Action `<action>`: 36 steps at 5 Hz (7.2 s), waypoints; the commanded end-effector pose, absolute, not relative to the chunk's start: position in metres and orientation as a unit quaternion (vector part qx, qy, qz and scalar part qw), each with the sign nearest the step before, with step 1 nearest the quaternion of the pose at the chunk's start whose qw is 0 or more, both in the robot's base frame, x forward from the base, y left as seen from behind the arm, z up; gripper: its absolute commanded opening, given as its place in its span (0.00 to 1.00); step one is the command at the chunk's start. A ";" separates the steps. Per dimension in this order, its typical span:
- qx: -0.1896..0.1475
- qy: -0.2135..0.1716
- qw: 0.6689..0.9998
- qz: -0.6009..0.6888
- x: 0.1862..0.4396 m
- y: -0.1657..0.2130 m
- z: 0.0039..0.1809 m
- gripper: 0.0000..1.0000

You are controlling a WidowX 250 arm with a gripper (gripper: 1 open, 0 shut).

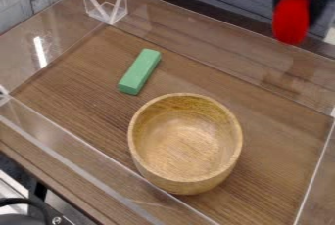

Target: Move the red object to the left side of the table

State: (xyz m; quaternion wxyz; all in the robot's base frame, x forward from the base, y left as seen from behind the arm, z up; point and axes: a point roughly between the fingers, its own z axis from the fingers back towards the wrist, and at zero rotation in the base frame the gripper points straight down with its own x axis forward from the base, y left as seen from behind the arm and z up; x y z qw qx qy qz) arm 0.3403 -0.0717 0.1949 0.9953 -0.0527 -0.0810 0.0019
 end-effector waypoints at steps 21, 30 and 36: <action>0.013 -0.047 0.972 0.228 0.233 0.137 0.072 0.00; 0.033 -0.009 0.972 0.231 0.240 0.180 0.037 1.00; -0.023 -0.013 0.962 0.272 0.234 0.178 0.060 1.00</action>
